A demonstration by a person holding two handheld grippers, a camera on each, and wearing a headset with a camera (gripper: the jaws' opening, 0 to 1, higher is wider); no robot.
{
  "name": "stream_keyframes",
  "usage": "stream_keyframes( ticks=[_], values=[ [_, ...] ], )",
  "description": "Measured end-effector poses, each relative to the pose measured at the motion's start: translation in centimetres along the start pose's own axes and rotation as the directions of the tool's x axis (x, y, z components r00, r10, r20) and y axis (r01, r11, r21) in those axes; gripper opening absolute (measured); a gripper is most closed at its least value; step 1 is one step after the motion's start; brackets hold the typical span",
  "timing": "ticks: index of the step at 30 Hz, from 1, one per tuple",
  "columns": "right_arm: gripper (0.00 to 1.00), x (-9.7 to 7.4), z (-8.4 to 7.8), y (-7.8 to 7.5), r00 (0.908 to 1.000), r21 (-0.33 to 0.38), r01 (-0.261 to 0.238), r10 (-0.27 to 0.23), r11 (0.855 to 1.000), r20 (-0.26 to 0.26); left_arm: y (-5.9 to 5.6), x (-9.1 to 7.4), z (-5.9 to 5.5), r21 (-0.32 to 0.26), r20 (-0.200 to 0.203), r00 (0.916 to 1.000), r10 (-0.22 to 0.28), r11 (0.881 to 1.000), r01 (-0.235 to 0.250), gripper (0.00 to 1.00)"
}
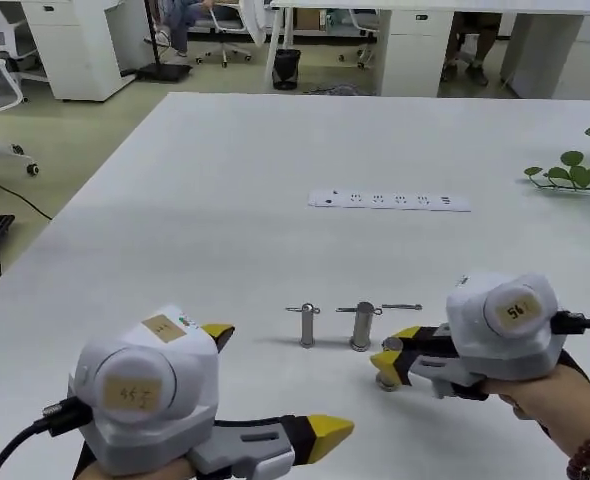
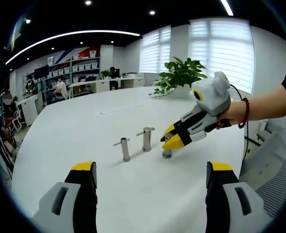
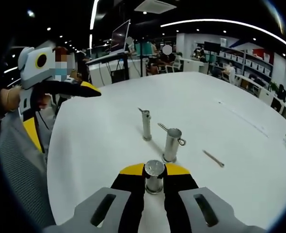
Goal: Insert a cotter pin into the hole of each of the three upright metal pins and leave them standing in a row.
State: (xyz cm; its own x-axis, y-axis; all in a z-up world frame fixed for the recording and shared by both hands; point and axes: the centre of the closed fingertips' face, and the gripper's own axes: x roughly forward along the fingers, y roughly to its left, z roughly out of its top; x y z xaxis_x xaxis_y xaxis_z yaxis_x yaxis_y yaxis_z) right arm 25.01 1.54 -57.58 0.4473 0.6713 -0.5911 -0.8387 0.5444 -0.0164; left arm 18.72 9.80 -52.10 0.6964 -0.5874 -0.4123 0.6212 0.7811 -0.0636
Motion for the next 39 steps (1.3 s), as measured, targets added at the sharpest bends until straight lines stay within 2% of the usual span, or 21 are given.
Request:
stream_keyframes(
  ticks=[7,15,23,26,29,33,39],
  values=[
    [0.09,0.6,0.5,1.3,0.9995,-0.036,-0.029,0.029,0.999,0.009,0.1,-0.1,-0.1,0.000,-0.001,1.0000,0.003,1.000,-0.003,0.93],
    [0.09,0.8,0.6,1.7,0.9982,-0.054,-0.056,0.057,0.997,0.019,0.0,-0.1,-0.3,-0.003,-0.007,1.0000,0.001,1.000,-0.001,0.92],
    [0.09,0.8,0.6,1.9,0.9977,-0.064,-0.064,0.065,0.996,0.021,-0.2,0.1,-0.4,0.004,-0.009,0.9999,-0.003,1.000,0.003,0.92],
    [0.09,0.9,0.5,1.9,0.9975,-0.069,-0.069,0.070,0.995,0.014,-0.2,0.2,-0.7,-0.003,-0.013,0.9999,-0.005,1.000,0.005,0.92],
    [0.10,1.2,-0.1,1.9,0.9975,-0.076,-0.070,0.069,0.995,-0.015,-0.2,0.1,-0.8,0.003,-0.019,0.9998,-0.003,1.000,0.004,0.93],
    [0.13,1.3,-0.6,2.1,0.9977,-0.074,-0.066,0.065,0.995,-0.020,0.0,0.1,-0.9,0.001,-0.019,0.9998,0.000,1.000,0.000,0.94],
    [0.19,0.6,0.0,2.3,0.9967,-0.057,-0.079,0.080,0.995,0.013,0.1,0.1,-0.7,-0.006,-0.006,0.9999,0.011,1.000,-0.011,0.96]
  ],
)
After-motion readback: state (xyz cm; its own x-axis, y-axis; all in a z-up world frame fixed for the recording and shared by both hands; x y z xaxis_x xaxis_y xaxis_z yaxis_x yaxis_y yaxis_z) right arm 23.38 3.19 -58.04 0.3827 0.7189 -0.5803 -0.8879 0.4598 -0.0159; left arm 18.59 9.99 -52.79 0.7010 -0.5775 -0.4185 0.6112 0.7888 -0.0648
